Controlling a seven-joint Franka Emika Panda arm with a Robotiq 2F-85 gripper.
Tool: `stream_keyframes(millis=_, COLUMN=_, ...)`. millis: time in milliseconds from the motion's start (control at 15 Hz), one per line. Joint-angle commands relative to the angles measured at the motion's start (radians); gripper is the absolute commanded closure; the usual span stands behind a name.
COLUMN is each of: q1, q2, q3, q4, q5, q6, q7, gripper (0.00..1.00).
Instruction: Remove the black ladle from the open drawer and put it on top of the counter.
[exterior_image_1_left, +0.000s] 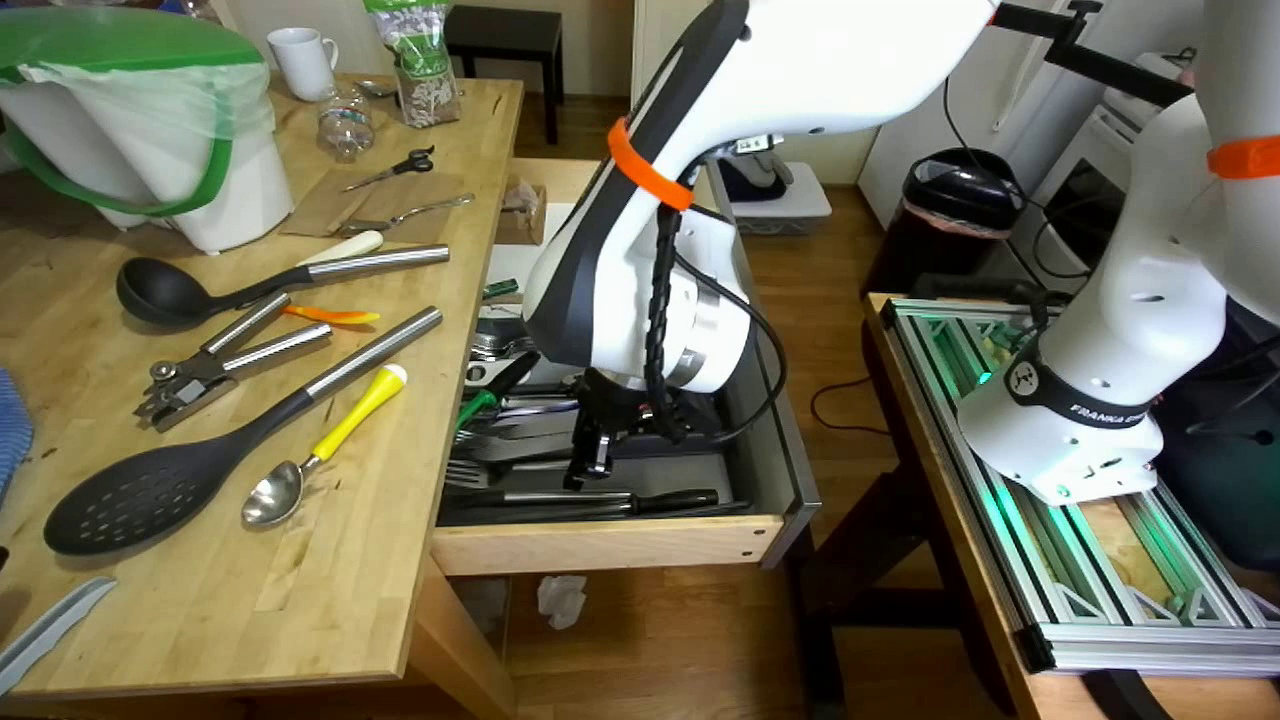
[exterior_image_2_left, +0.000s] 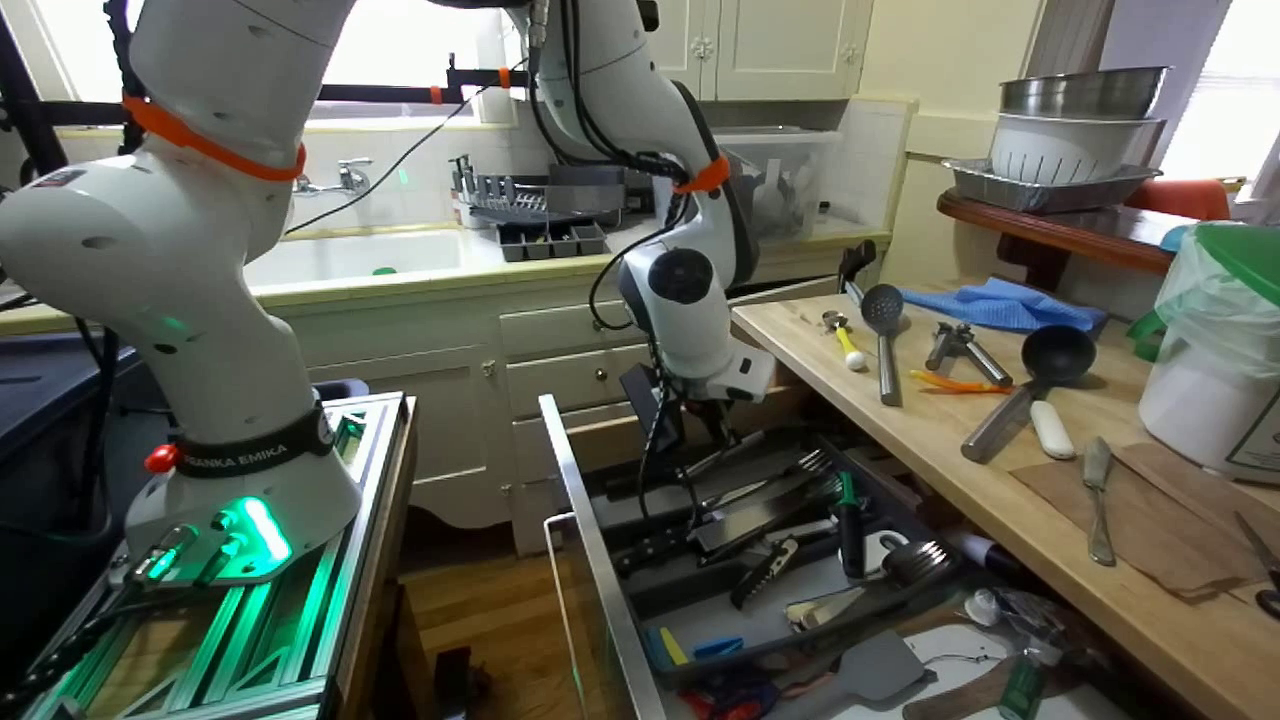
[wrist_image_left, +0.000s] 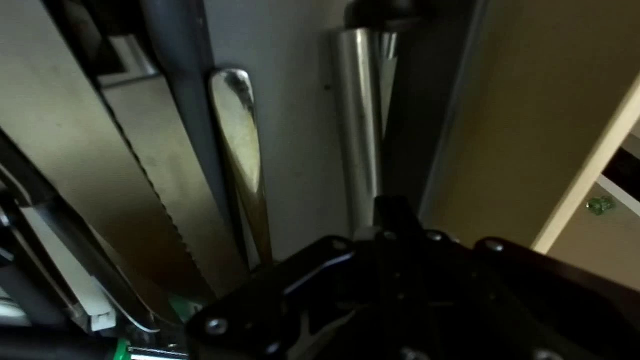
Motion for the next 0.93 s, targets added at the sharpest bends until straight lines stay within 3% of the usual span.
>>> stream_keyframes(millis=0, q1=0.026, q2=-0.111, q3=-0.010, q4=-0.118, q5=-0.101, q6=0.013, q7=0.174, gripper=1.00)
stream_keyframes(millis=267, q1=0.040, q2=-0.160, q3=-0.028, q4=-0.154, q5=-0.185, q6=0.013, q7=0.267, gripper=1.00)
stream_keyframes(millis=333, q1=0.041, q2=-0.161, q3=-0.032, q4=-0.153, q5=-0.199, q6=0.022, q7=0.266, gripper=0.75)
stream_keyframes(millis=467, q1=0.030, q2=-0.160, q3=-0.030, q4=-0.130, q5=-0.175, q6=0.046, q7=0.211, gripper=0.67)
stream_keyframes(millis=867, q1=-0.002, q2=-0.111, q3=0.003, q4=-0.018, q5=-0.084, q6=0.061, q7=0.059, gripper=0.23)
